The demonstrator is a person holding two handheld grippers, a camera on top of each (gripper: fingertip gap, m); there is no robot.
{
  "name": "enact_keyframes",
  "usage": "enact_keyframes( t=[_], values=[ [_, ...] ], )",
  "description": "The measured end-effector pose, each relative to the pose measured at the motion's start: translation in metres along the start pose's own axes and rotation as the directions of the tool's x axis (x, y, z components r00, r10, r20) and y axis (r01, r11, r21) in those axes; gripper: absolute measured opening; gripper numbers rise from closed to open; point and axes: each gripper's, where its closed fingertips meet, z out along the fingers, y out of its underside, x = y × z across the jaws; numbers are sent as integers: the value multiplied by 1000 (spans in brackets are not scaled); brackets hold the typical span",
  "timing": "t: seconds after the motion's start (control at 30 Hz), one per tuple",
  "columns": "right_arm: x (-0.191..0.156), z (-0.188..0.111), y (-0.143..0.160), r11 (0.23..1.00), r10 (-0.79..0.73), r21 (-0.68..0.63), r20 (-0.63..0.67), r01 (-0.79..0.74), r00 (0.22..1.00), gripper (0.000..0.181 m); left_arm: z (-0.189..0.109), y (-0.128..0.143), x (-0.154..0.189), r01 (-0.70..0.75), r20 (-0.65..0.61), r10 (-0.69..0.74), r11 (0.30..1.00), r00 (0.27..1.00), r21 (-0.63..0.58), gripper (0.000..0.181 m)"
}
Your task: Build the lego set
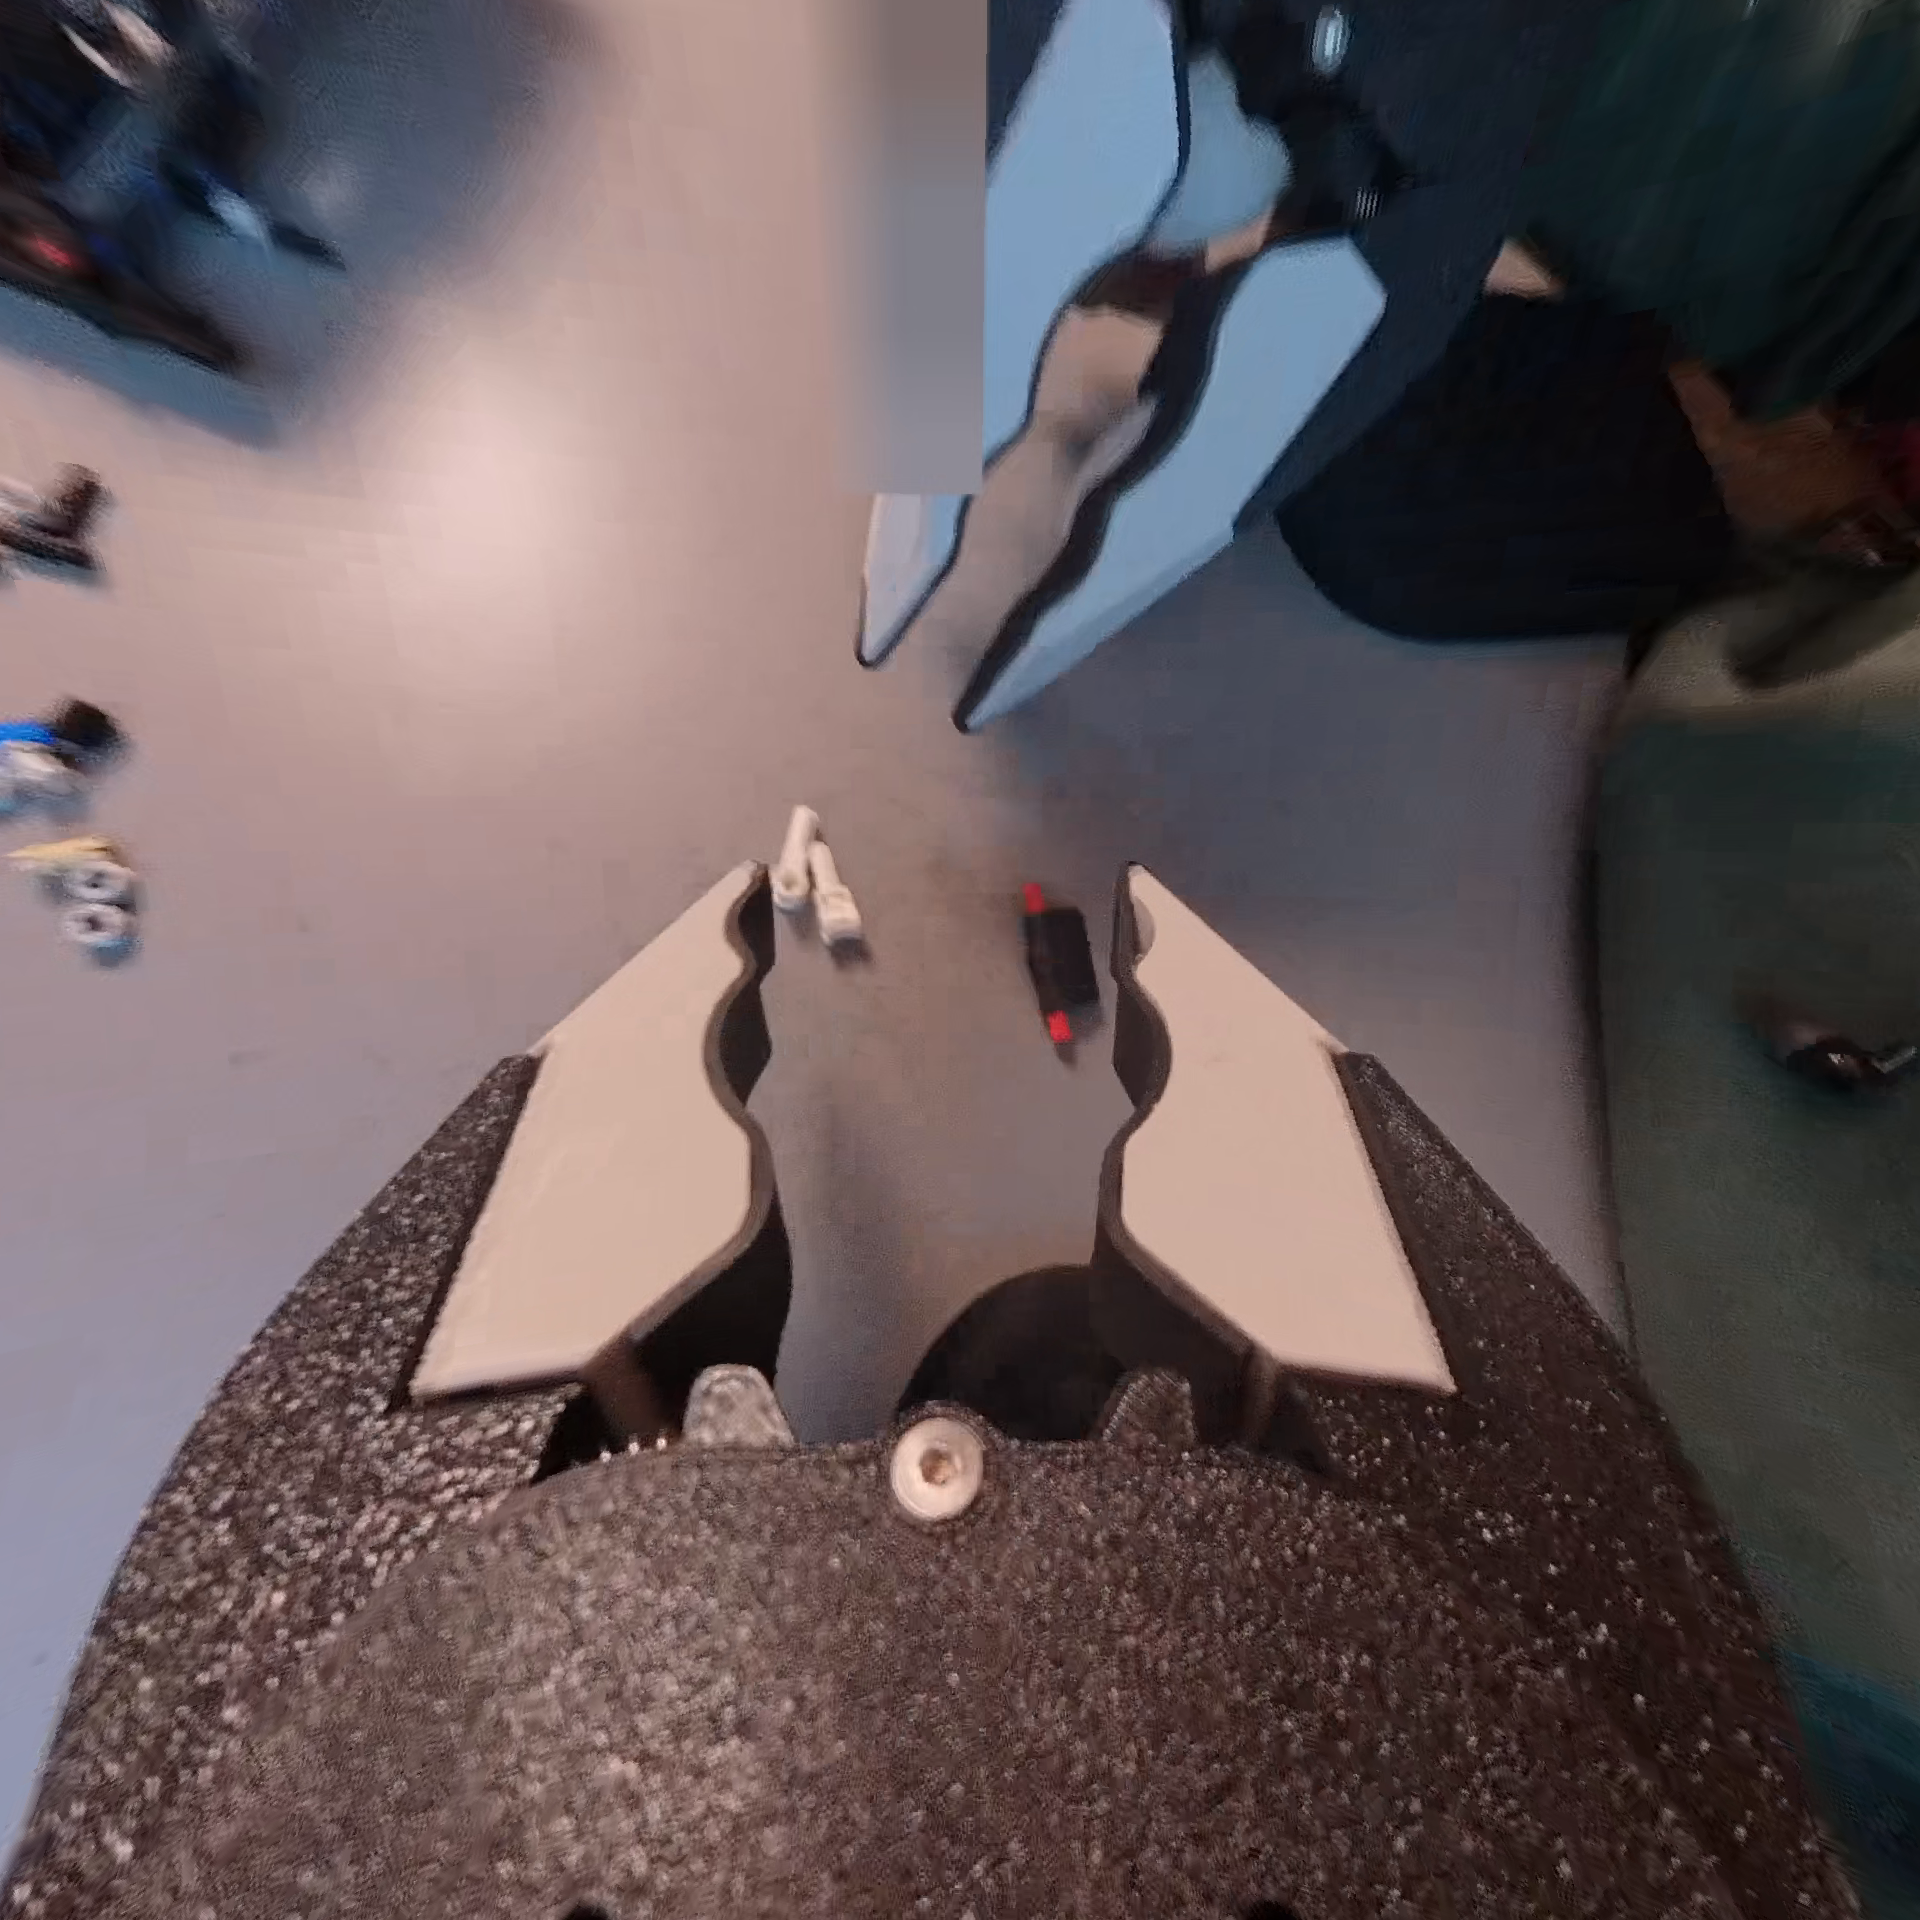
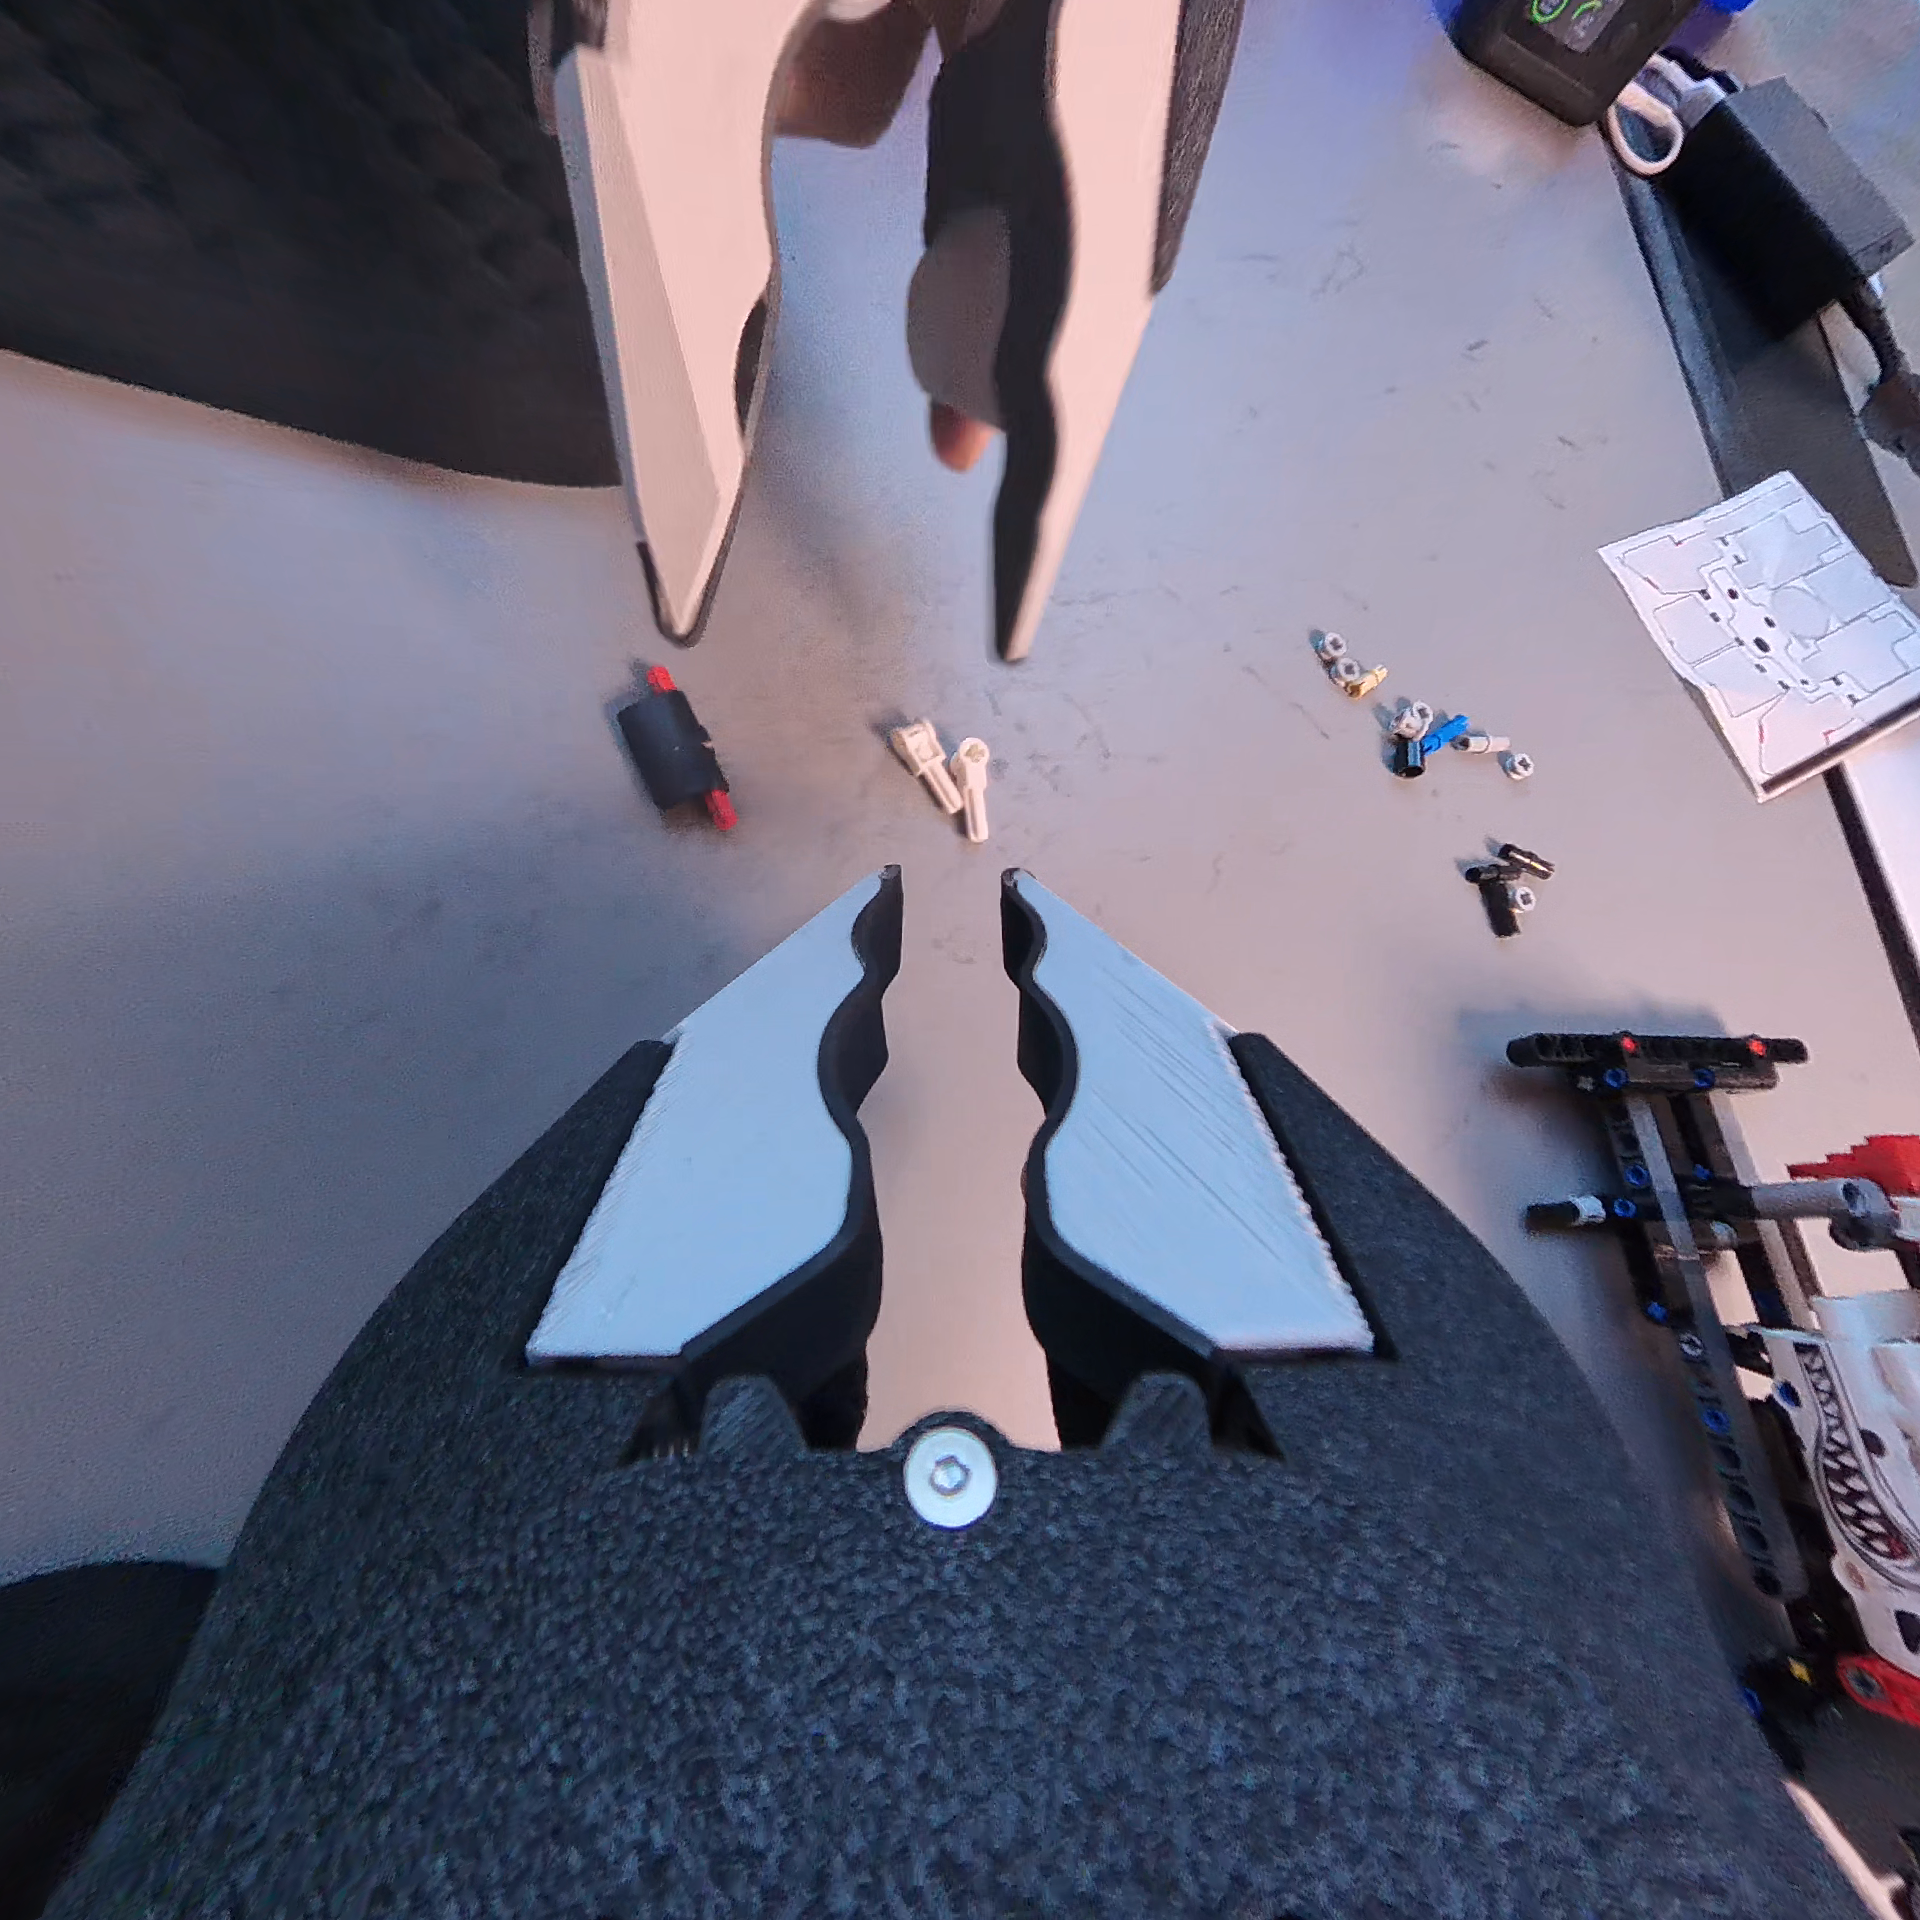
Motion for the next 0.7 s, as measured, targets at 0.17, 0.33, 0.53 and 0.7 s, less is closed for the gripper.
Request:
enact_keyframes(
  t=[0.17, 0.33, 0.53, 0.7],
  values=[
    [17, 14, -11, 999, 31, 46, -54, -29, 998, 13, -41, -35, -36, -65, 203, -19, 915, 979, 399, 67],
    [29, 30, -13, 998, 53, 30, -54, -52, 997, 12, -62, -45, -69, -80, 271, -79, 845, 959, 529, 44],
    [28, 35, -7, 998, 65, 5, -18, -65, 998, 9, -69, -40, -62, -254, 412, 26, 822, 911, 509, 22],
    [16, 35, 2, 997, 71, -19, 57, -70, 996, 10, -51, -33, -58, -328, 477, 112, 856, 872, 399, 25]
  ],
)
